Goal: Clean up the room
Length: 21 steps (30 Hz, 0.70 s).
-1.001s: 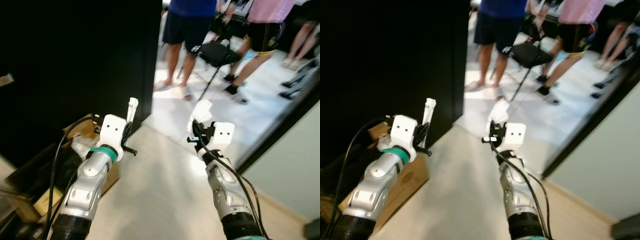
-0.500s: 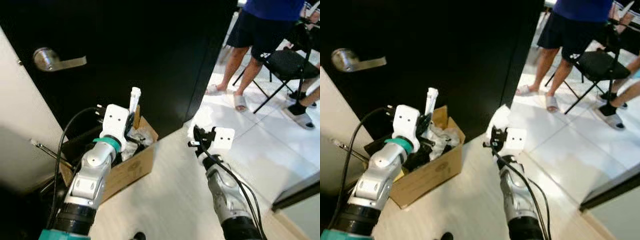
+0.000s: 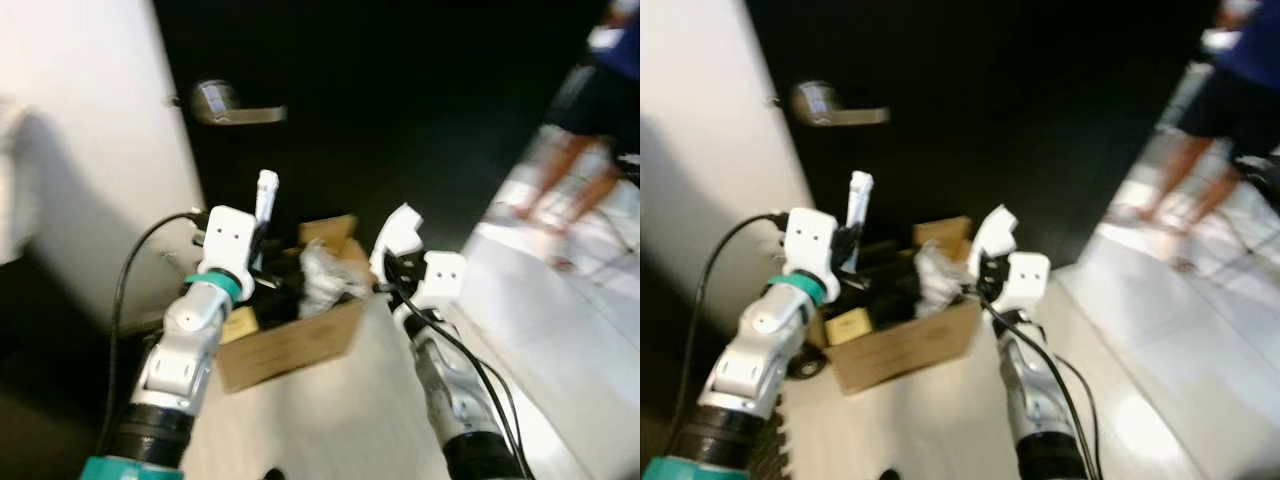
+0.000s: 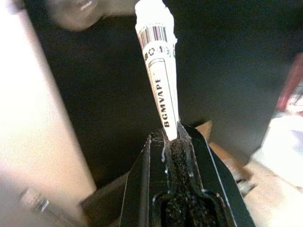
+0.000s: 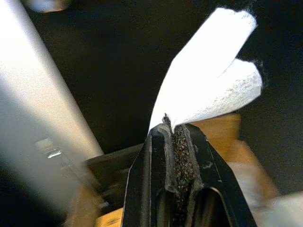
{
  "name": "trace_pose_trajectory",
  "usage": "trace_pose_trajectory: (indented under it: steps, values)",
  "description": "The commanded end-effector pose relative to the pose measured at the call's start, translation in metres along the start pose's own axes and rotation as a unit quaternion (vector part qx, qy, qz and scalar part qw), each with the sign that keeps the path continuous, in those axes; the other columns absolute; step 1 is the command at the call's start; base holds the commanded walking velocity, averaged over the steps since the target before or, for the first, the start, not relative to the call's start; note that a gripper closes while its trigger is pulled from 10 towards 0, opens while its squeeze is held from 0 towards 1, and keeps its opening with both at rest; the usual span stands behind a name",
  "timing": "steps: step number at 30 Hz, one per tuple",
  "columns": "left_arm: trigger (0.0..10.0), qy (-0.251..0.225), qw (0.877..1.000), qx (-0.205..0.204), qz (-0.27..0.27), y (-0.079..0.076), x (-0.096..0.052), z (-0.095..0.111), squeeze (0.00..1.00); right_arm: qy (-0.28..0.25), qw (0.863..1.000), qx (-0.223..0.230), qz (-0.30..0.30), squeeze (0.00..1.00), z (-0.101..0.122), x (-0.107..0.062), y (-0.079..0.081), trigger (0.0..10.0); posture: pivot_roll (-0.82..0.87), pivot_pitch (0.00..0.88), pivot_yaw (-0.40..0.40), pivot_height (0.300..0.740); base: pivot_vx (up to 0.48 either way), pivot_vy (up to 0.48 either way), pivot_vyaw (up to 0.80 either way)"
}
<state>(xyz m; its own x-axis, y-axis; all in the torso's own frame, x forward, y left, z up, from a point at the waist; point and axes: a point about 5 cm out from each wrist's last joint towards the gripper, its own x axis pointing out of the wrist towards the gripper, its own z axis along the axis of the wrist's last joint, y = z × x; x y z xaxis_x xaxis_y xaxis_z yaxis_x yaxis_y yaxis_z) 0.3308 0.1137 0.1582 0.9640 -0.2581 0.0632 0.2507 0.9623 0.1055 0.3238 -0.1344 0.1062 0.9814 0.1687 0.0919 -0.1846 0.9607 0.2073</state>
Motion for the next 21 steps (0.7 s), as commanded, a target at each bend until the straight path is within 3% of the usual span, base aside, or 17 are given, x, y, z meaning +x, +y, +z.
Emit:
trace_pose_trajectory:
  steps: [1, 4, 21]
  values:
    - [10.0, 0.002, 1.0, 0.002, -0.009, -0.0047, 0.0005, -0.0019, 0.0, 0.005, 1.0, -0.002, -0.01, 0.0, -0.0024, -0.0031, -0.0055, 10.0, 0.05, 0.0, 0.009, 0.74, 0.0, 0.0, 0.77]
    - [10.0, -0.002, 1.0, 0.006, -0.013, -0.0062, 0.0009, -0.002, 0.0, 0.001, 1.0, 0.009, -0.006, 0.0, -0.0015, -0.0033, -0.0042, 10.0, 0.05, 0.0, 0.008, 0.74, 0.397, 0.0, 0.64]
    - [10.0, -0.004, 1.0, 0.005, -0.017, -0.009, 0.0018, -0.0024, 0.0, 0.006, 1.0, 0.016, -0.02, 0.0, -0.0059, -0.0061, -0.0088, 10.0, 0.05, 0.0, 0.012, 0.74, 0.445, 0.0, 0.0]
